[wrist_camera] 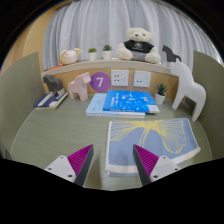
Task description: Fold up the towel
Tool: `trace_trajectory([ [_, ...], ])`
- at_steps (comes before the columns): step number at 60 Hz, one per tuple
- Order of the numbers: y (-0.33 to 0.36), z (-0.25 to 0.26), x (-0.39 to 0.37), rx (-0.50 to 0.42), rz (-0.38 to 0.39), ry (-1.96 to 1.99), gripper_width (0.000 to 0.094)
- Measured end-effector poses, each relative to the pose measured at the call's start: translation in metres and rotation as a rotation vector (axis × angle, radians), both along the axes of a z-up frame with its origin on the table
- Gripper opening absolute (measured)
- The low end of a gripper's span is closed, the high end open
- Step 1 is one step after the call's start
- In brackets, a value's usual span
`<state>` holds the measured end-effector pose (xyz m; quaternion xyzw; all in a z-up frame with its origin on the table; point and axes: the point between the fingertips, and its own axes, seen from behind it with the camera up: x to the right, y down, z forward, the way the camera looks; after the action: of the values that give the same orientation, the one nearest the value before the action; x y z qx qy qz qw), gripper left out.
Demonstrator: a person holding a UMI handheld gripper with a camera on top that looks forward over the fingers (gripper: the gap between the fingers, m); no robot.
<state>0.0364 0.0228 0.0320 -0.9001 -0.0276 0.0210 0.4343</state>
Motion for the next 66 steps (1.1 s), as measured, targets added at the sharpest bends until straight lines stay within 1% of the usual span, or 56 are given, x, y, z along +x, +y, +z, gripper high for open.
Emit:
trace_trajectory([
  [7,0.039,-0.020,-0.010,-0.030,0.012,-0.013,0.0769],
  [10,0.046,-0.033,-0.010,-0.061,0.021,-0.033,0.0723],
  [13,0.046,-0.046,-0.006,-0.103,0.018,-0.056,0.0631],
  [14,0.047,-0.042,-0.005,-0.098,0.014,-0.072,0.0603],
  [15,0.050,-0.043,-0.003,-0.085,0.010,-0.078,0.0553],
  [17,0.049,-0.044,0.003,-0.089,-0.014,-0.095,0.0426],
  [19,0.048,-0.044,0.009,-0.093,-0.036,-0.097,0.0323],
  [24,0.047,-0.044,0.018,-0.096,-0.051,-0.129,0.0105],
  [25,0.047,-0.045,0.019,-0.096,-0.048,-0.139,0.0085],
  [27,0.048,-0.046,0.019,-0.100,-0.032,-0.147,0.0082],
  [29,0.048,-0.046,0.021,-0.106,-0.026,-0.142,0.0051],
  [33,0.047,-0.046,0.020,-0.118,-0.006,-0.118,0.0050],
  [39,0.046,-0.040,0.021,-0.141,0.002,-0.076,0.0039],
  [45,0.053,0.019,0.049,-0.055,0.022,-0.115,0.0039],
  [49,0.055,0.059,0.087,-0.011,0.005,-0.155,0.0038],
  [52,0.057,0.081,0.125,0.006,-0.028,-0.180,0.0038],
  [56,0.057,0.095,0.177,0.017,-0.072,-0.203,0.0039],
  [60,0.056,0.094,0.221,0.012,-0.107,-0.185,0.0039],
  [63,0.055,0.079,0.245,-0.004,-0.111,-0.154,0.0055],
  [64,0.054,0.073,0.253,-0.014,-0.110,-0.144,0.0075],
  [65,0.053,0.065,0.259,-0.025,-0.109,-0.134,0.0117],
  [66,0.052,0.057,0.266,-0.039,-0.110,-0.125,0.0181],
])
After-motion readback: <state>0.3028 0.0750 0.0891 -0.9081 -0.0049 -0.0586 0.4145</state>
